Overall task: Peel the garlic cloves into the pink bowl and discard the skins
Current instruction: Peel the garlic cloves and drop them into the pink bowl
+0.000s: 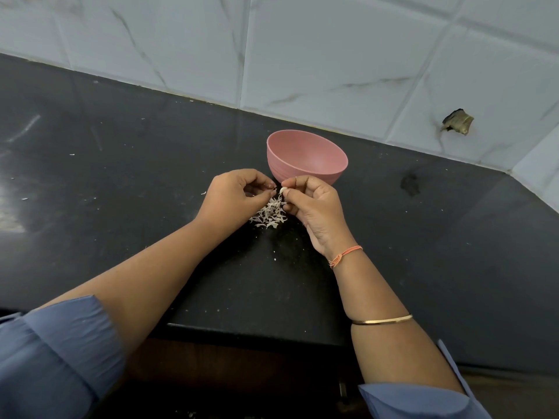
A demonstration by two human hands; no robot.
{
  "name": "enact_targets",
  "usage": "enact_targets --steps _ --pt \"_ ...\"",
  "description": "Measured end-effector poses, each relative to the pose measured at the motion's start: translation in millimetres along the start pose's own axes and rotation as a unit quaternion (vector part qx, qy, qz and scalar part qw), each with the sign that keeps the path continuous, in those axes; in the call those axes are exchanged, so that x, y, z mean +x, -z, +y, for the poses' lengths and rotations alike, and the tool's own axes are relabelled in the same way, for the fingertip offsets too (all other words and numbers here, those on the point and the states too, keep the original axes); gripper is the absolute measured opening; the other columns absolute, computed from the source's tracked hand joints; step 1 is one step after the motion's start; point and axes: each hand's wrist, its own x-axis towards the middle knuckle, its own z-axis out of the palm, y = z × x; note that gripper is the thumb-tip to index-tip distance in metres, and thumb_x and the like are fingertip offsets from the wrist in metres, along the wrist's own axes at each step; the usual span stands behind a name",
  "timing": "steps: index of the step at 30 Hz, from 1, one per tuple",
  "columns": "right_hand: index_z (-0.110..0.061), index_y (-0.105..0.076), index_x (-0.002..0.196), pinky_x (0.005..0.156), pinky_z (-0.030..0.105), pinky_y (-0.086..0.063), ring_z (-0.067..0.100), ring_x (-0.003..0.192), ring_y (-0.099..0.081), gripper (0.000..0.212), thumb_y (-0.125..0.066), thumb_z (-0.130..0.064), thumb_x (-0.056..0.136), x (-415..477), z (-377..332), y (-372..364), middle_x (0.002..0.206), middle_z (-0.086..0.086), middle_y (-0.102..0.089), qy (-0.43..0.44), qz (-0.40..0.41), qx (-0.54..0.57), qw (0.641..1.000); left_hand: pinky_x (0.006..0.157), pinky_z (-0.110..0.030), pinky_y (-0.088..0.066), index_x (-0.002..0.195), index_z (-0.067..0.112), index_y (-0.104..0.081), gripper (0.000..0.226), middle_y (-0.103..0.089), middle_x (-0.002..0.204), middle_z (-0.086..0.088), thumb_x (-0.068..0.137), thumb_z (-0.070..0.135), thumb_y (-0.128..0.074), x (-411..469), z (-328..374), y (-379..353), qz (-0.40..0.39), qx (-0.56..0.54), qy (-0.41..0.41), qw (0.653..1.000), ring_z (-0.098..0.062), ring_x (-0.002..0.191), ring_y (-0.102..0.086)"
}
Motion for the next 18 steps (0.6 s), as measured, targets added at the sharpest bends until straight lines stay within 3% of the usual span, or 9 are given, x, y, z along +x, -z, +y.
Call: enact_targets --steps 3,11,18 --pt "-0.008 -0.063 0.082 0.065 0.020 -0.052 0.008 0.070 -0.058 0.015 -0.058 0.005 0.085 0.0 0.8 -0.7 0.078 0.003 -0.063 0.008 -0.001 -0.006 1.000 0.067 -0.011 -0.052 0.087 0.021 -0.071 0.011 -0.069 0.078 0.013 0.082 0.012 -0.067 -1.5 0.7 -0.7 -0.020 -0.024 -0.006 0.999 0.003 0.070 -0.064" --pt "0.004 -0.068 0.091 0.066 0.015 -0.053 0.000 0.067 -0.063 0.011 -0.061 0.007 0.083 -0.5 4.7 -0.1 0.076 0.000 -0.067 0.086 0.008 -0.078 0.993 0.061 -0.016 -0.052 0.075 0.031 -0.069 0.013 -0.068 0.067 0.012 0.081 0.019 -0.070 -2.9 4.2 1.1 -0.029 -0.061 0.016 0.998 0.001 0.061 -0.061" --pt "0.002 -0.069 0.091 0.072 0.021 -0.055 0.006 0.071 -0.063 0.012 -0.062 0.006 0.082 2.1 9.0 -0.3 0.080 0.005 -0.069 0.098 0.013 -0.101 0.990 0.063 -0.020 -0.054 0.074 0.019 -0.071 0.011 -0.069 0.069 0.000 0.082 0.012 -0.069 -2.2 4.6 1.7 -0.035 -0.098 0.052 0.993 -0.004 0.062 -0.062"
